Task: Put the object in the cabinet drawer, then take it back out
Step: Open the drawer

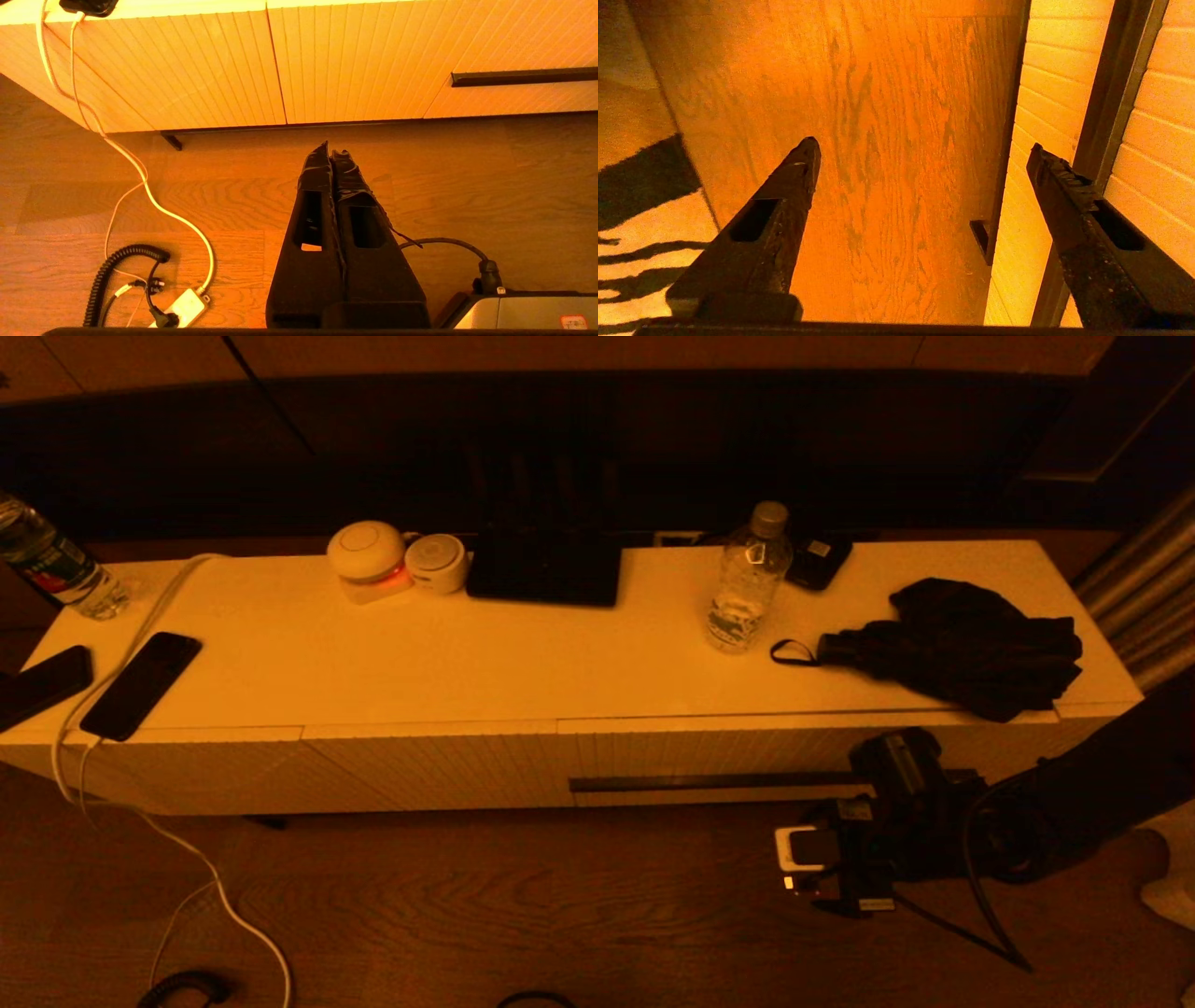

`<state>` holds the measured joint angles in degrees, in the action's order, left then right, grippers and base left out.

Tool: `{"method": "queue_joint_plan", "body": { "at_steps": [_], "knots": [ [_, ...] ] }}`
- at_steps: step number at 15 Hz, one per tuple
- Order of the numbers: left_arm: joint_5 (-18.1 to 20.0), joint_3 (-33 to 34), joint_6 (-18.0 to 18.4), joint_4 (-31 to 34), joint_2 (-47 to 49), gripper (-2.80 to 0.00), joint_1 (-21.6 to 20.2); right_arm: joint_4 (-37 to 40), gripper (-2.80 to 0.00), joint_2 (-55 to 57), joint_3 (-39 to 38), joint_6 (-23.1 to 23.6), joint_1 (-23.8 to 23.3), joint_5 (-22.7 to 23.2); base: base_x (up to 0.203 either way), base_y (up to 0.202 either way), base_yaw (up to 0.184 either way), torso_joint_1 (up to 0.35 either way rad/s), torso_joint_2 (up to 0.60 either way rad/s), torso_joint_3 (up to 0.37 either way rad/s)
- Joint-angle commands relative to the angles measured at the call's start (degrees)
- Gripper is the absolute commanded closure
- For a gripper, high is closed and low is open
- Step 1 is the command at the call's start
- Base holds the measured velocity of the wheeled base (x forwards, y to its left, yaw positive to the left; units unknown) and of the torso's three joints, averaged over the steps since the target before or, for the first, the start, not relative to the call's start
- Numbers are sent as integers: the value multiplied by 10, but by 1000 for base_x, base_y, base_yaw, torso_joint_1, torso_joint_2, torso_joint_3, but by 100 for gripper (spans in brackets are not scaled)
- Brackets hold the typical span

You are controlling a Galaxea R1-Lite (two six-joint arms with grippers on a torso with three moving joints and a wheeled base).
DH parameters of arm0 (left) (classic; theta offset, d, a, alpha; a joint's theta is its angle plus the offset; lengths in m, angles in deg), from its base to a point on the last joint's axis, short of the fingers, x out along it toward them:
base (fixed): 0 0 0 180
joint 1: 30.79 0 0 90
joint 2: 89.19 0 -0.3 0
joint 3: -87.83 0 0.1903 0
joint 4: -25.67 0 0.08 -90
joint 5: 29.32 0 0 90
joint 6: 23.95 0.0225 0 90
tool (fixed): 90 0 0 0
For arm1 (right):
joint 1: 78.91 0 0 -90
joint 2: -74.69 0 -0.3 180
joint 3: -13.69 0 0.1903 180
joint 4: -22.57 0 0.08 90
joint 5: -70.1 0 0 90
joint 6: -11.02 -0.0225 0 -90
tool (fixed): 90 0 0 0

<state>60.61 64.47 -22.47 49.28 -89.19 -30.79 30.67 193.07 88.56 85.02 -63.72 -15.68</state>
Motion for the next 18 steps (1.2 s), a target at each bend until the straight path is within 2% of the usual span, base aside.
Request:
{"method": "queue_joint_plan", "body": {
  "at_steps": [1, 18],
  "knots": [
    [0, 0, 0, 0, 0, 0, 0, -1, -280, 18, 11, 5, -4, 1, 0, 0, 0, 0, 0, 0],
    [0, 0, 0, 0, 0, 0, 0, -8, -280, 73, 103, 18, -17, 3, 0, 0, 0, 0, 0, 0]
  ]
}}
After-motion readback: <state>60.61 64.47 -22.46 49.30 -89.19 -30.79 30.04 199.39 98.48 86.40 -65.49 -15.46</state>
